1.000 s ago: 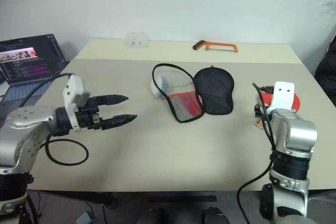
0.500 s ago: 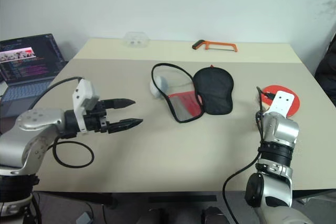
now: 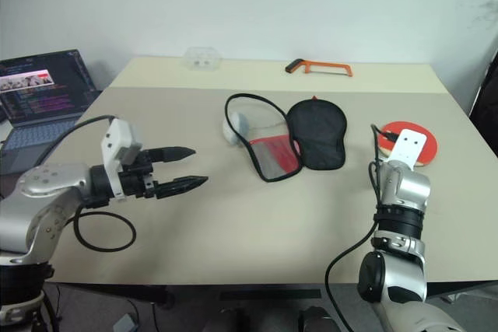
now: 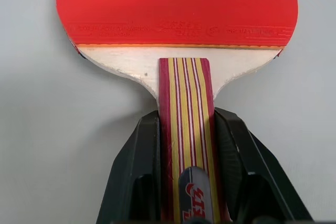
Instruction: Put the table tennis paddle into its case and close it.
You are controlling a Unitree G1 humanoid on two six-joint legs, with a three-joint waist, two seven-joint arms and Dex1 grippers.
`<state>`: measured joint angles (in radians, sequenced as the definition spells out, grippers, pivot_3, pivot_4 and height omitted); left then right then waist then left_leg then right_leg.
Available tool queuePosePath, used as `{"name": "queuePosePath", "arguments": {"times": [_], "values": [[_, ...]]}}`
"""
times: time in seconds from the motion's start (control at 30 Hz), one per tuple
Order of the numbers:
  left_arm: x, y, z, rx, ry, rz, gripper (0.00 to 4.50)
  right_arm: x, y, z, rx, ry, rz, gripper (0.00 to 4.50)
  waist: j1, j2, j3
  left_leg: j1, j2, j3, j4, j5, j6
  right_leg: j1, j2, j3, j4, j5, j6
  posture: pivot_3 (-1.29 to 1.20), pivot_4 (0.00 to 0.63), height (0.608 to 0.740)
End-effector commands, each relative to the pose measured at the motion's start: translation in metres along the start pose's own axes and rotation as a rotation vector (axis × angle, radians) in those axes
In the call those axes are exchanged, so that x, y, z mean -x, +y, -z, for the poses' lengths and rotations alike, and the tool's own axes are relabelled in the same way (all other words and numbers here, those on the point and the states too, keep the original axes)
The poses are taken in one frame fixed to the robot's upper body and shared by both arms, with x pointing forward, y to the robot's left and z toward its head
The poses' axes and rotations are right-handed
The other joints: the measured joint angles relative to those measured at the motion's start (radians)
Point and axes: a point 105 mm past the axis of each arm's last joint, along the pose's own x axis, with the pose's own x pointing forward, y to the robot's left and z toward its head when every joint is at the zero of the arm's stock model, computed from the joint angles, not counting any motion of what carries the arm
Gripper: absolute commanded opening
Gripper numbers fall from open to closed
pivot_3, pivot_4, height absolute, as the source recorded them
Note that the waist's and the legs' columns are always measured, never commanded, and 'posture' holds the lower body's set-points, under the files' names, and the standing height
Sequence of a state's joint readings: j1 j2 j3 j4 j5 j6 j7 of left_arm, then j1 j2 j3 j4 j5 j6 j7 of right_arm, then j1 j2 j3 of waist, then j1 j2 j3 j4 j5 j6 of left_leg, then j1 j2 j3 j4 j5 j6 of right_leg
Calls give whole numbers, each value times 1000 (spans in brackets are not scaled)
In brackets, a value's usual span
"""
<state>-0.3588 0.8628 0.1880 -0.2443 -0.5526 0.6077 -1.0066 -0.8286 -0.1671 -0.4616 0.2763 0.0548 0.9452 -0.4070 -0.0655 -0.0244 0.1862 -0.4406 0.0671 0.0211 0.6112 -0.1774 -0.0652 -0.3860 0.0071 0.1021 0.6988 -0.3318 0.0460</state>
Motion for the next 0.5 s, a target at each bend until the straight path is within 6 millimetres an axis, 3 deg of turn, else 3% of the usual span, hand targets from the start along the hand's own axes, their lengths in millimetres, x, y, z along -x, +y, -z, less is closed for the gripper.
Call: {"name": "queuePosePath", "arguments": {"times": [0.03, 0.17, 0.3, 0.5], "values": [[6, -1, -13, -45, -22, -14, 3916, 33, 27, -71, -18, -274, -105, 1081, -8, 0, 0, -1, 0, 1, 0, 0, 0, -1, 0, 1, 0, 0, 0, 0, 150, 740], [6, -1, -12, -43, -19, -19, 3916, 53, 68, -88, 24, -351, -267, 1081, -22, 0, 0, -3, 1, 0, -1, 0, 0, -3, 0, 0, 0, 0, 0, 0, 150, 740], [5, -2, -11, -41, -17, -25, 3916, 66, 124, -81, 88, -334, -490, 1081, -22, 0, 0, -3, 2, 1, -1, 0, 0, -3, 1, 0, 0, 0, 0, 0, 150, 740], [6, -5, -10, -41, -20, -33, 3916, 56, 152, -64, 162, -286, -576, 1081, -14, 0, 0, -4, 1, 1, -1, 0, 0, -3, 0, -2, -1, 0, 0, 0, 150, 740]]}}
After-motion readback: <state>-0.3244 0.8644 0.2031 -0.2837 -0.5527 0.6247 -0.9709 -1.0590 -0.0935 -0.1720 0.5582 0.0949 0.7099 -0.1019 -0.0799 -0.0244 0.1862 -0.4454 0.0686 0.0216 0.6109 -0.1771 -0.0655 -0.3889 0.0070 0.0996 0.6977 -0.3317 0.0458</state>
